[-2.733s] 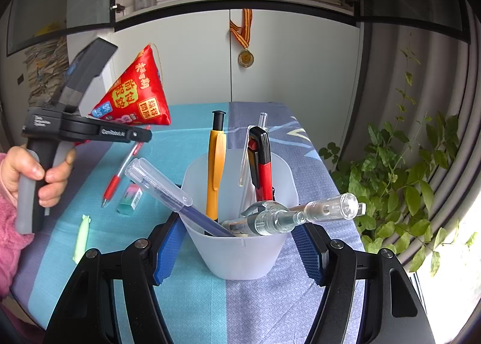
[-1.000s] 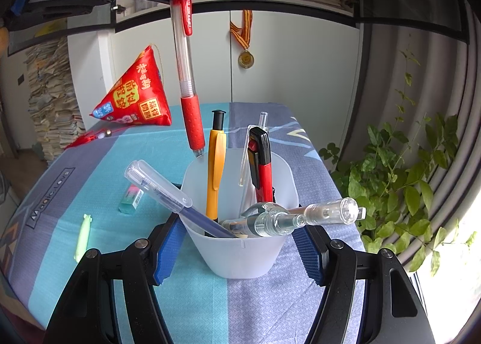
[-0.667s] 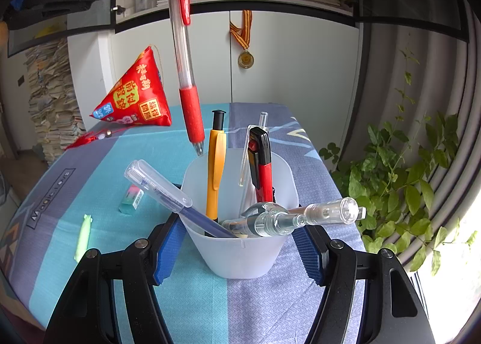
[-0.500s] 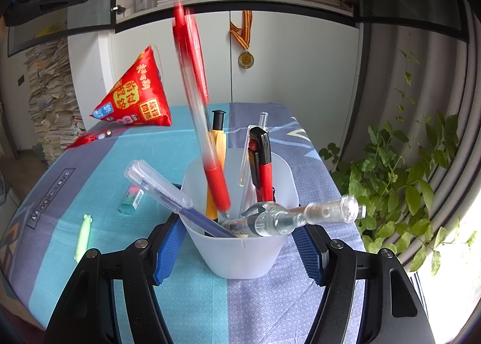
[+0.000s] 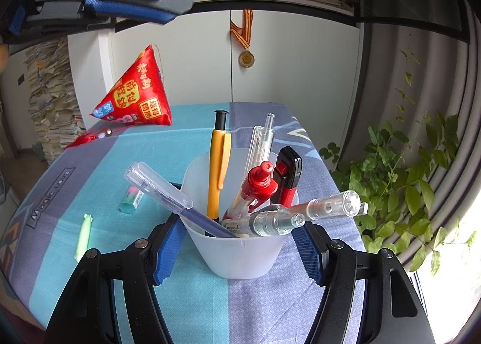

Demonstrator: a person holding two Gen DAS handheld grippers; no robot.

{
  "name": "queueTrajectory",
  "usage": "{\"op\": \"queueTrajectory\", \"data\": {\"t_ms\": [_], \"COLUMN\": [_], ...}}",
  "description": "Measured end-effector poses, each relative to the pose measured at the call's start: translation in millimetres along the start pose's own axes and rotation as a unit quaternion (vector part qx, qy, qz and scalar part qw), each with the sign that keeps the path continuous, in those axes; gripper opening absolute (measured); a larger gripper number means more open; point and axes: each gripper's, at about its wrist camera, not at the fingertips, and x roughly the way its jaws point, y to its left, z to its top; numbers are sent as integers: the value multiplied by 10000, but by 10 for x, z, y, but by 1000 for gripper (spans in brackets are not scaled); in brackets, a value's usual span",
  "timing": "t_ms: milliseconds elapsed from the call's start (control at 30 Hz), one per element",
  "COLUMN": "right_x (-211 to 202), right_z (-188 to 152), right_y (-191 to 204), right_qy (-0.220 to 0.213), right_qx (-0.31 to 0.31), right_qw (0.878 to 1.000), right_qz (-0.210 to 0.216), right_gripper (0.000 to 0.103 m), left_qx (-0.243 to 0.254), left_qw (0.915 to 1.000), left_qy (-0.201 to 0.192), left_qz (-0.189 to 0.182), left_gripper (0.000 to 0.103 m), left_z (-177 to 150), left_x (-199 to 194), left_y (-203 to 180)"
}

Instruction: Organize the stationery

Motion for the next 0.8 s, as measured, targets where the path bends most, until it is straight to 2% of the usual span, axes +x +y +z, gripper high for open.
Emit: {"op": "queueTrajectory", "data": {"t_ms": [167, 367, 433, 500, 633, 800], "right_x": [5, 16, 17, 16, 16, 14], "right_z": [-6, -9, -9, -8, -7, -6], "right_y": [-2, -4, -4, -2, 5, 13], "right_qy": [-1, 6, 10, 6, 17, 27], "right_qx": [11, 19, 18, 18, 13, -10], "right_qw": [10000, 10000, 10000, 10000, 10000, 10000], "right_qz": [7, 19, 18, 16, -11, -42], "right_gripper": [70, 70, 70, 70, 70, 70], "left_qx": [-586, -1256, -1488, -1684, -1814, -2424], "left_qw": [9970, 9855, 9808, 9762, 9697, 9456], "left_qy": [410, 974, 1130, 1246, 1486, 2070], "left_qz": [289, 599, 563, 557, 686, 649], "left_gripper": [12, 12, 16, 28, 30, 31], "left_z": [-124, -369, -441, -504, -605, -763], "left_x": [171, 381, 418, 447, 534, 725], "left_y": [359, 700, 790, 865, 947, 1105]}}
